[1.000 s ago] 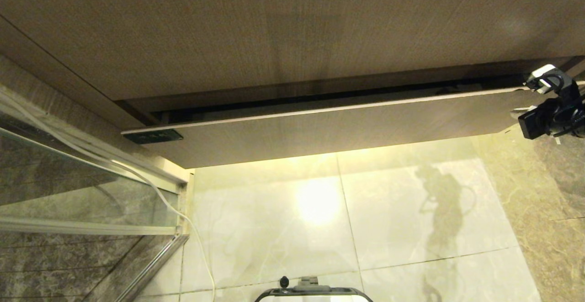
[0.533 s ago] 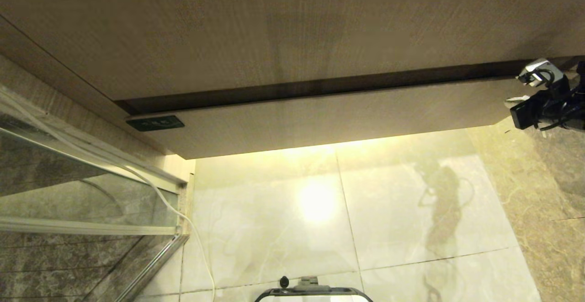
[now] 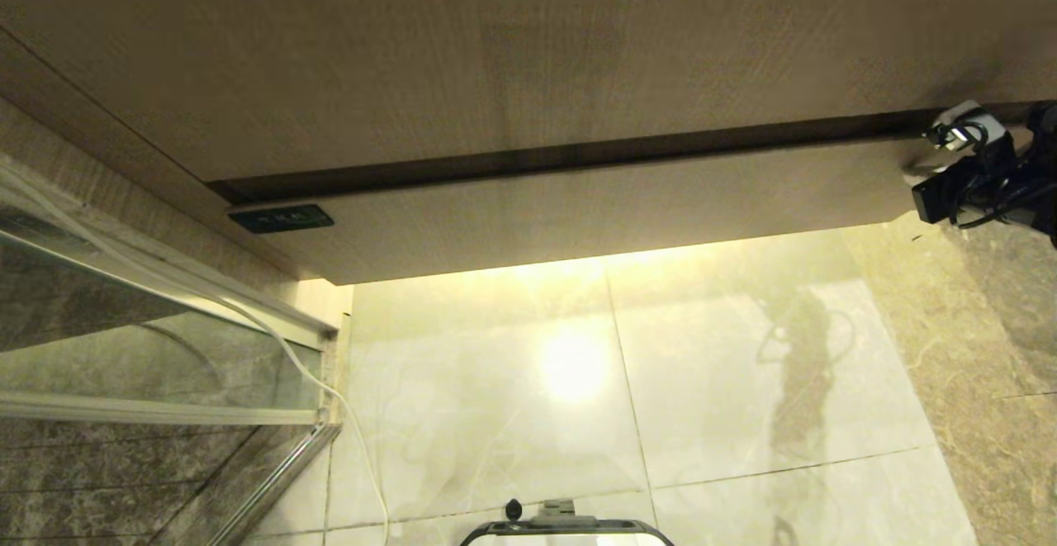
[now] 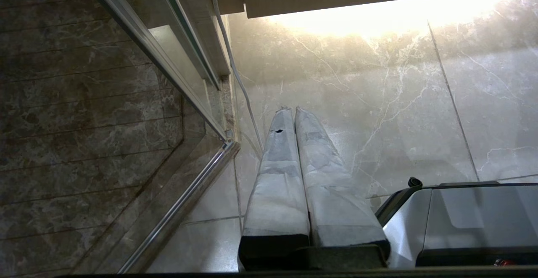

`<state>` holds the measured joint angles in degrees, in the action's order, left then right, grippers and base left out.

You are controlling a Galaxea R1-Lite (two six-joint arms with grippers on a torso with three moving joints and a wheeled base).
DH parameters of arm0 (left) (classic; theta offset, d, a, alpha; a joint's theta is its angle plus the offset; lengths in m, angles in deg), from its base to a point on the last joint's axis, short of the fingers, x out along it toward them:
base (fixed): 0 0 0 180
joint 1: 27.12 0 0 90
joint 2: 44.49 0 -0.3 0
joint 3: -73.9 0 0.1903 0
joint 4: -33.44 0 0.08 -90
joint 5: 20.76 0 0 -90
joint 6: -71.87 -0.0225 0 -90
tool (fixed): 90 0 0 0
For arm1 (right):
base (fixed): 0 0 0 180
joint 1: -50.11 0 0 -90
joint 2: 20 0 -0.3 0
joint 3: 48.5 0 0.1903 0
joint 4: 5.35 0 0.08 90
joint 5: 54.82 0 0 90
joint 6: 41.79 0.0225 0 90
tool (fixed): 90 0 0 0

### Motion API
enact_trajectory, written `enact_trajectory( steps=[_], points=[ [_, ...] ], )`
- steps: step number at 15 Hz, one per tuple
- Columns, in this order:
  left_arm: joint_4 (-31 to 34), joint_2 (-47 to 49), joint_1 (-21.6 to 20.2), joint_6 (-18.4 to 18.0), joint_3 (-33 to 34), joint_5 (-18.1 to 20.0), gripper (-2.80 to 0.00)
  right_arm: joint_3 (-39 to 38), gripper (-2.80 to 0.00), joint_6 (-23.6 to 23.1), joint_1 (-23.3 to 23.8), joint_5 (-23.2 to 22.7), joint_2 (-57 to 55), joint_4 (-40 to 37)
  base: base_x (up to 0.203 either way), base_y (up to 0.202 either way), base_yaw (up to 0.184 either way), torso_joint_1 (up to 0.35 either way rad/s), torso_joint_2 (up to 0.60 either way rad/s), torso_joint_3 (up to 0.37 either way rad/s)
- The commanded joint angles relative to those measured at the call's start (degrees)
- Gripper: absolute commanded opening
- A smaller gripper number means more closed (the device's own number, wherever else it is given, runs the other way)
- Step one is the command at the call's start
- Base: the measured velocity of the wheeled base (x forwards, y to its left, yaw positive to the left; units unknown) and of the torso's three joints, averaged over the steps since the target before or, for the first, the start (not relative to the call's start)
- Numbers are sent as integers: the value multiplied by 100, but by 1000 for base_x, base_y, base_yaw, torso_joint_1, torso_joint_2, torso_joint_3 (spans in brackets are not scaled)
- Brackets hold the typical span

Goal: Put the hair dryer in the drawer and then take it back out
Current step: Close the drawer, then pull open the drawer

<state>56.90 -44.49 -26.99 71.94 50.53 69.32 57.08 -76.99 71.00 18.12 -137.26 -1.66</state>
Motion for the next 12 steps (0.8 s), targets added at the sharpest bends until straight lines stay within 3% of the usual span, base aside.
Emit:
enact_trajectory(
  steps=[1,9,12],
  points=[
    [-1,0,-1,1,0,0,-280,34,-280,-23,2,-17,-62,12,0,0,0,0,0,0],
    [-1,0,-5,1,0,0,-280,400,-280,-5,11,-17,-289,9,0,0,0,0,0,0],
    [-1,0,4,1,0,0,-280,221,-280,-32,17,8,-121,-369,0,0,0,0,0,0]
  ],
)
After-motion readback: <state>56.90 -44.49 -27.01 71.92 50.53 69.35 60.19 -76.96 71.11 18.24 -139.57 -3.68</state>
